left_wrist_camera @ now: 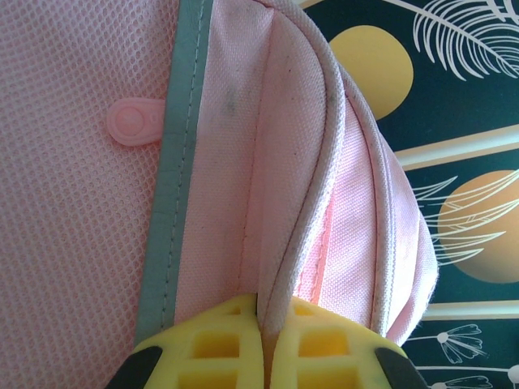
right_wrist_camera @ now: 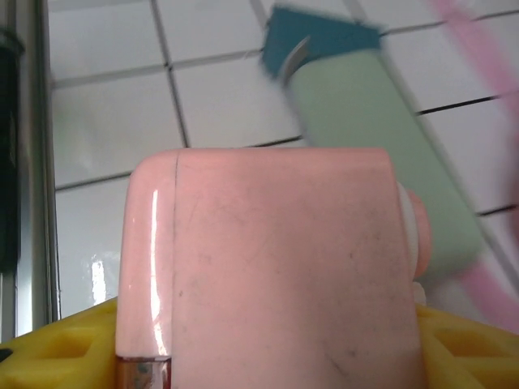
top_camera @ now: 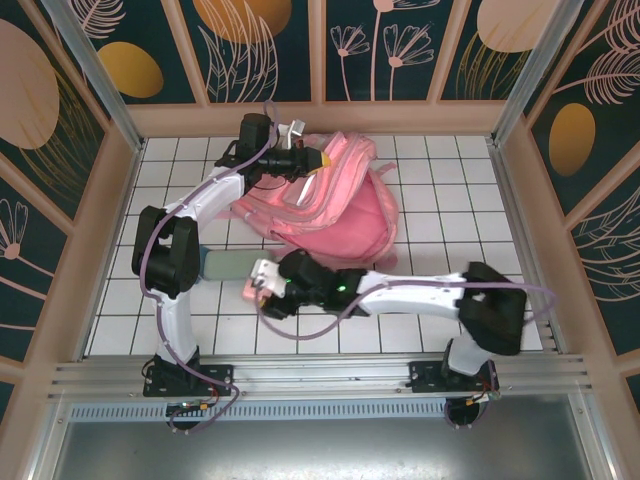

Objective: Pack the student bag

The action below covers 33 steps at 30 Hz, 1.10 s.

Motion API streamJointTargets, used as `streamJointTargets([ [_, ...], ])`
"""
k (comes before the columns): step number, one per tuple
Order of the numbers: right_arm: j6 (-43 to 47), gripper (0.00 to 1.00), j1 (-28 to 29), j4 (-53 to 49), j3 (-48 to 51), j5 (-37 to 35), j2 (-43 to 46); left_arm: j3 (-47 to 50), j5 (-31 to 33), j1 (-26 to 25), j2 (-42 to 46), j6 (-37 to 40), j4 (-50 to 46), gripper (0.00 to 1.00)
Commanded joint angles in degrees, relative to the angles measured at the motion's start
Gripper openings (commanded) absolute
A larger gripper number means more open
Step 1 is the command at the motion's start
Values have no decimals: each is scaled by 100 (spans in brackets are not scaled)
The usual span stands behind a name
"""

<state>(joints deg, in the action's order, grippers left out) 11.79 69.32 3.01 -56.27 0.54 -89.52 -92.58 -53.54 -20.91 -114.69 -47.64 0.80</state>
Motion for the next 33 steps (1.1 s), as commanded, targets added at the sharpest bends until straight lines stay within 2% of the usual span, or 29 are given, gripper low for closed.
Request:
streamJointTargets([
  [1, -520, 54, -348, 362, 573, -336, 1022, -315, -60, 123, 131, 63, -70, 0],
  [9, -1271, 53, -1555, 393, 2007, -654, 3238, -1029, -141, 131, 266, 213, -599, 0],
  [12, -1424, 53, -1833, 445, 2239, -886, 3538, -1277, -147, 131, 246, 318, -838, 0],
  [16, -1775, 53, -2317, 572, 2339, -1225, 3500, -1386, -235, 130, 272, 334, -836, 0],
  [19, -2107, 53, -2835, 649, 2237, -1243, 3174, -1422, -280, 128, 297, 336, -827, 0],
  [23, -2350, 53, -3396, 684, 1742, -911, 2236, -1357, -355, 125, 292, 310, -715, 0],
  [27, -2410, 54, -3587, 630, 915, -887, 1018, -1269, -393, 128, 248, 254, -610, 0],
  [33, -2670, 57, -3712, 416, -792, -1381, -978, -1082, -373, 127, 164, 137, -363, 0],
])
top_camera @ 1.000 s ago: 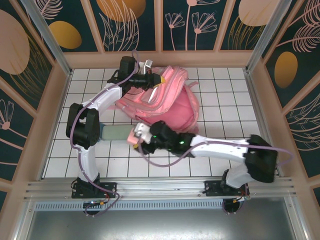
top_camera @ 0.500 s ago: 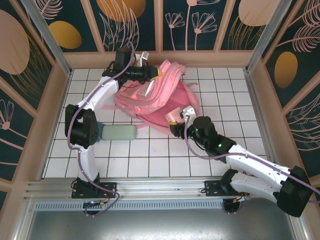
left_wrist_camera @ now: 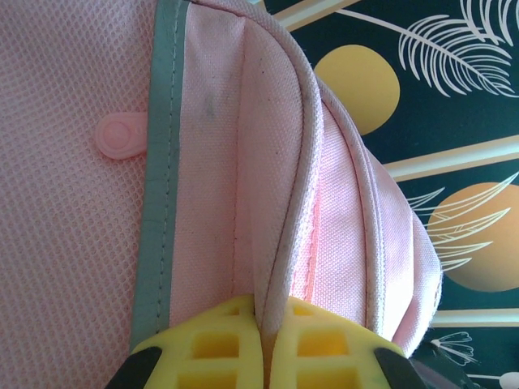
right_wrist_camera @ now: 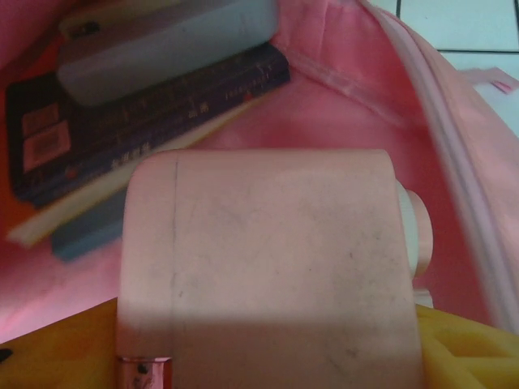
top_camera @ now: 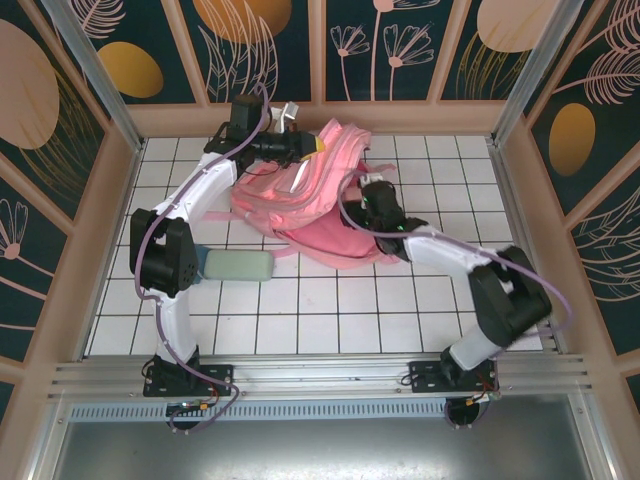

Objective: Pack the student bag

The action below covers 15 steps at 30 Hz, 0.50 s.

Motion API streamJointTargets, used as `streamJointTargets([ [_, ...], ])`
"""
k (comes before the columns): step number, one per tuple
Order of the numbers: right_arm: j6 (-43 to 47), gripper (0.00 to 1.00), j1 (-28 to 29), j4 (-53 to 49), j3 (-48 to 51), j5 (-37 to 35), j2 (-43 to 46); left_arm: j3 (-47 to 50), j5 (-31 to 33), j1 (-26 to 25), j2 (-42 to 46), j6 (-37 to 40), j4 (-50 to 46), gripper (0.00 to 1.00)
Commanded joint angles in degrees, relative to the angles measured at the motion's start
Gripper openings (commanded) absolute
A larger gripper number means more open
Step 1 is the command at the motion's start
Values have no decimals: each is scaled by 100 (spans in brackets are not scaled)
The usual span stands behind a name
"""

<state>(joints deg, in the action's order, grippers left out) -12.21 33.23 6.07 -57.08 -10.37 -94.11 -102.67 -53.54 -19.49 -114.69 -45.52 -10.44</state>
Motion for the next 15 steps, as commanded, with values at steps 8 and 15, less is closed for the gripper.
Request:
streamJointTargets([
  [8, -760, 67, -158, 19, -2186, -936, -2271, 2, -353, -20, 54, -326, 998, 0],
  [15, -413, 88, -66, 740, -1788, -795, -2148, 79, -324, -20, -78, -435, 1067, 0],
])
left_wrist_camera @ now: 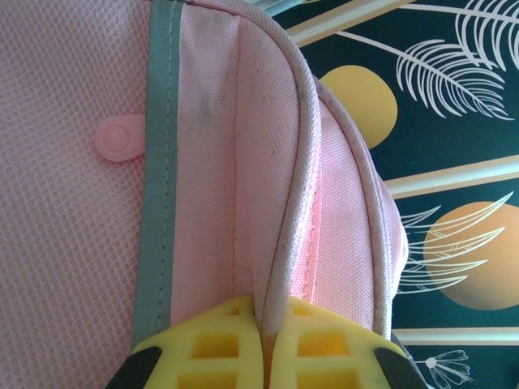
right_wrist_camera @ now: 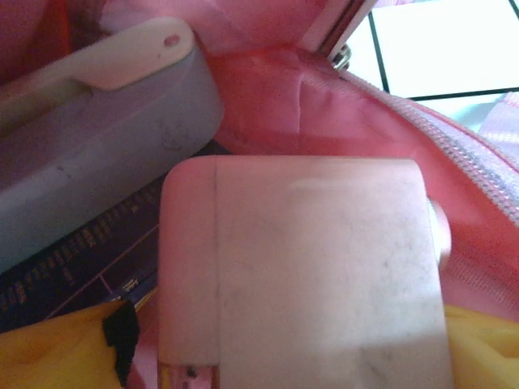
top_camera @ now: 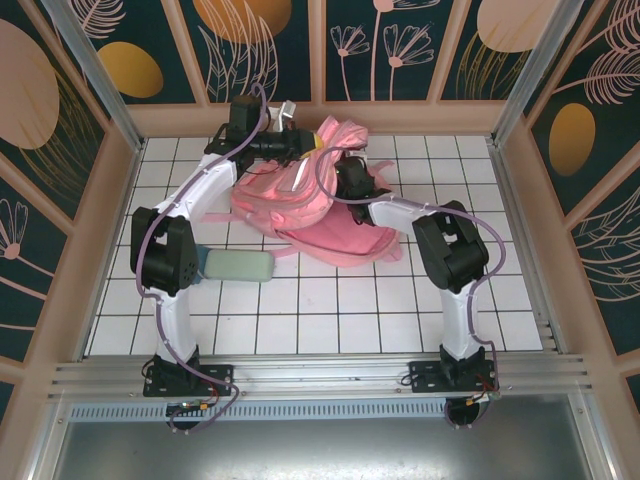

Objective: Pack the student bag

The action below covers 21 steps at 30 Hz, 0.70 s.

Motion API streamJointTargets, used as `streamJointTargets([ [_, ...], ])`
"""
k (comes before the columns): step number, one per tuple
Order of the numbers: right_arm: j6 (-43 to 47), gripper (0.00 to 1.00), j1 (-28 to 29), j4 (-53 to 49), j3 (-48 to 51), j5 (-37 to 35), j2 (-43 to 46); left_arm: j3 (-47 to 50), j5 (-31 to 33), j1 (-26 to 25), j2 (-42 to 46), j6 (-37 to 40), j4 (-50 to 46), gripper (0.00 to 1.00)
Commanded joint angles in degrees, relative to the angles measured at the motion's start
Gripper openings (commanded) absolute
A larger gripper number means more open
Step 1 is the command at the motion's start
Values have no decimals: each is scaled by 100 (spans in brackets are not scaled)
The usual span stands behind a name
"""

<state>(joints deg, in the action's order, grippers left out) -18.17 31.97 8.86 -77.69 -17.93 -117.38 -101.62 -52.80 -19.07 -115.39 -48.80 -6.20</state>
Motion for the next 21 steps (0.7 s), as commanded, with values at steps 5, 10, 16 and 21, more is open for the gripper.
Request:
streamJointTargets([
  [5, 600, 91, 197, 672, 600, 68, 696, -24, -358, -62, 2, -89, 638, 0],
  [10, 859, 93, 204, 984, 1151, 332, 1214, 62, -319, -62, -40, -84, 645, 0],
  [16, 802, 90, 210, 1050, 1655, -85, 1685, 94, -310, -48, -13, -54, 634, 0],
  [21, 464, 84, 280, 1654, 2964, -319, 3005, 189, -265, 23, 17, -34, 620, 0],
])
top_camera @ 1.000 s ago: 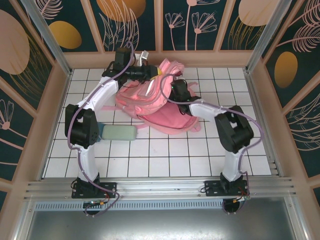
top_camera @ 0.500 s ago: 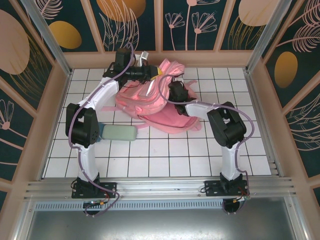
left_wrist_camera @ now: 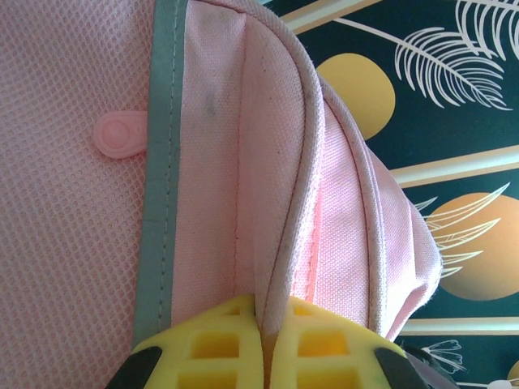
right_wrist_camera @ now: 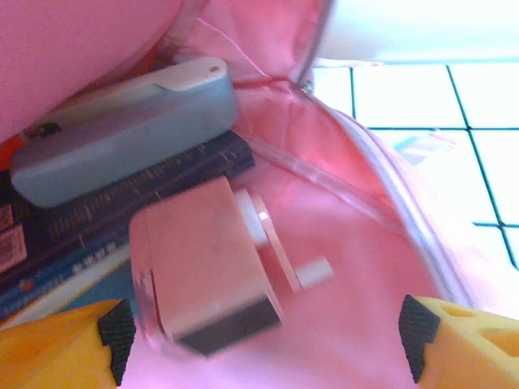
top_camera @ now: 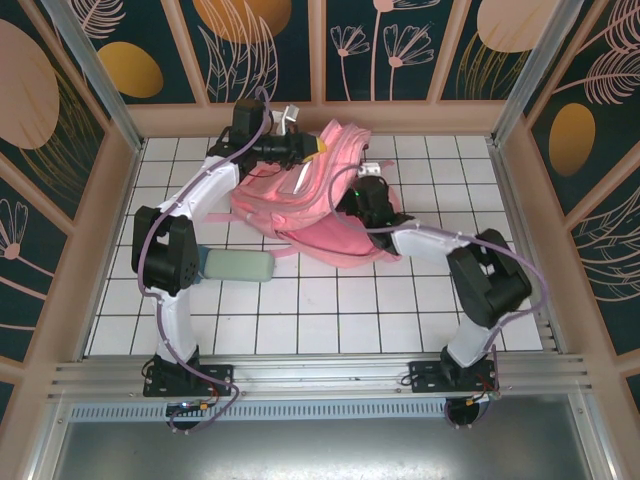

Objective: Pack the student bag

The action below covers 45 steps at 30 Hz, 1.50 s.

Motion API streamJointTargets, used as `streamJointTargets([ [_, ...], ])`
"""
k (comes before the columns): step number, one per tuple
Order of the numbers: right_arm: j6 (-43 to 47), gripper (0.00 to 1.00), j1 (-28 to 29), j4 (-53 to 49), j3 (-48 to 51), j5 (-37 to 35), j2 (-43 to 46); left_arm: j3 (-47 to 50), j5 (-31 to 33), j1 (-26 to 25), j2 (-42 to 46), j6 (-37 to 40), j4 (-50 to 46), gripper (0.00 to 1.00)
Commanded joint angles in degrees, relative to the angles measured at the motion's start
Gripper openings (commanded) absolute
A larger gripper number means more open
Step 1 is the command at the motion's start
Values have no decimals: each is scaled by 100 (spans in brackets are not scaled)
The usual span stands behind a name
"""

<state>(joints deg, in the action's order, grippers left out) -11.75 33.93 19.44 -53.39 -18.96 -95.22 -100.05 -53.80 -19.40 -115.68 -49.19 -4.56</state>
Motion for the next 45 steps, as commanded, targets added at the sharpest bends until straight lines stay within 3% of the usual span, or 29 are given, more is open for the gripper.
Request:
streamJointTargets([
  [1, -150, 83, 155, 786, 875, -160, 1145, 37, -143, 67, 50, 1, 456, 0],
  [3, -51, 82, 302, 971, 1357, 73, 1756, 13, -137, 75, 32, -3, 456, 0],
  [8, 594, 82, 745, 877, 1971, 1628, 3016, 21, -114, 84, -22, -6, 456, 0],
  [11, 1334, 83, 1111, 639, 2017, 2559, 3139, 23, -93, 92, -25, -3, 442, 0],
  [15, 2630, 83, 1938, -14, 1444, 2885, 2293, 58, -71, 127, 14, 14, 438, 0],
  [18, 3113, 86, 2231, 65, 991, 3058, 1447, 144, -69, 138, 44, 9, 460, 0],
  [27, 4484, 94, 2310, -485, -799, 3382, -736, 395, -104, 138, 133, -117, 696, 0],
  [32, 4481, 98, 2042, -1044, -1785, 4167, -1602, 431, -139, 154, 124, -203, 798, 0],
  [36, 4527, 99, 2021, -2084, -2895, 4502, -2388, 460, -166, 198, 129, -281, 883, 0],
  [45, 4307, 99, 2083, -2446, -3536, 4625, -3127, 539, -204, 235, 160, -407, 1039, 0],
])
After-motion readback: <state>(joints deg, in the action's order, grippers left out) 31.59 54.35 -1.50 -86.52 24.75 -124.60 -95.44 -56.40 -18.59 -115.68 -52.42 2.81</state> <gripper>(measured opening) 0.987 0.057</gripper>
